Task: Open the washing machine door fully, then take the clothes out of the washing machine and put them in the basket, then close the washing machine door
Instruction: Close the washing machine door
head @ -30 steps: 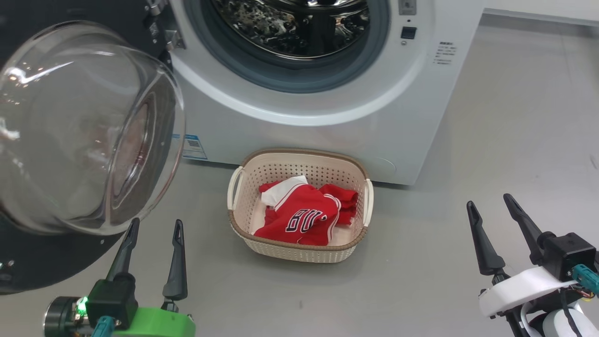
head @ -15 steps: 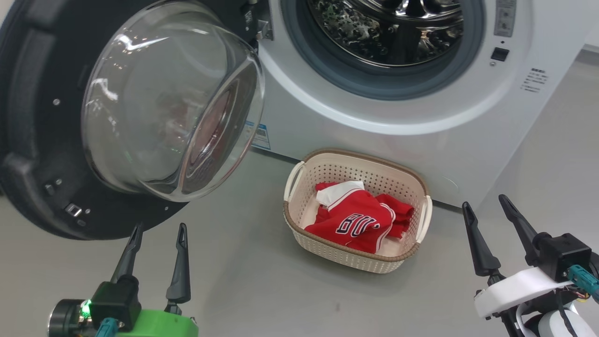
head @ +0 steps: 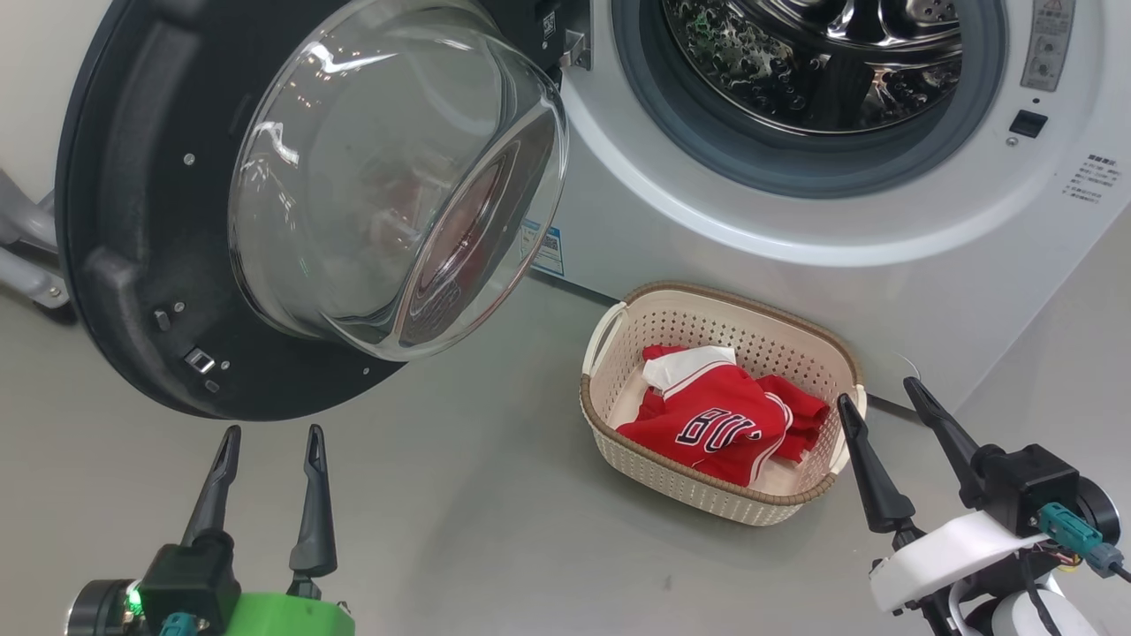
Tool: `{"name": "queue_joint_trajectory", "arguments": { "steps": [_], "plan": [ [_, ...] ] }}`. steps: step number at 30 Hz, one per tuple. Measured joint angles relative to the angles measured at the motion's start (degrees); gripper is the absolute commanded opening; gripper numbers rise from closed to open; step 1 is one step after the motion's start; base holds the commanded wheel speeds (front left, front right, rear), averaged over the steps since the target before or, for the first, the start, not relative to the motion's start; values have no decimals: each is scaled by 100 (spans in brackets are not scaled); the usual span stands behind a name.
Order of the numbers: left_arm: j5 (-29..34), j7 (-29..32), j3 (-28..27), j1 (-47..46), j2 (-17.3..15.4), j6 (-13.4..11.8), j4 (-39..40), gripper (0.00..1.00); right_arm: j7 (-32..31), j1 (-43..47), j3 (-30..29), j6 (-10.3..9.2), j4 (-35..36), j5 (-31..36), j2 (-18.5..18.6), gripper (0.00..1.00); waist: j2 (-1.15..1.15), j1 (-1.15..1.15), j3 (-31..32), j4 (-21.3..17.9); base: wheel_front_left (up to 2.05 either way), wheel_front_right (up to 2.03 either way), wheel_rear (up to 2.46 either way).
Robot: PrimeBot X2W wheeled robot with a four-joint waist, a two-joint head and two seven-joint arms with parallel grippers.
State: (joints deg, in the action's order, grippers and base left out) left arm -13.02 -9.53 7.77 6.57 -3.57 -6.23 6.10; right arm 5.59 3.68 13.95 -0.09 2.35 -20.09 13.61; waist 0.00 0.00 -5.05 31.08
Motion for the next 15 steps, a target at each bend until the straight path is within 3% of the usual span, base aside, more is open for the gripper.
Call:
{"name": "queue_joint_trajectory", "arguments": {
  "steps": [7,8,9,11,15],
  "plan": [
    [0,-11,-4,6,12,0,3,100,0,-1,11,-1,-20,0,-13,100,0,0,-8,7,0,0,0],
    [0,-11,-5,9,14,0,3,81,0,-1,11,-1,-23,0,-14,100,0,0,-8,7,0,0,0],
    [0,-11,-7,12,18,0,4,46,0,-2,11,-1,-25,0,-14,100,0,0,-8,7,0,0,0],
    [0,-11,-9,16,19,-1,4,0,0,-2,11,-1,-29,0,-16,100,0,0,-8,6,0,0,0],
    [0,-11,-21,17,20,-1,11,0,0,-3,11,-1,-33,0,-23,100,0,0,-6,4,0,0,0]
  ]
}}
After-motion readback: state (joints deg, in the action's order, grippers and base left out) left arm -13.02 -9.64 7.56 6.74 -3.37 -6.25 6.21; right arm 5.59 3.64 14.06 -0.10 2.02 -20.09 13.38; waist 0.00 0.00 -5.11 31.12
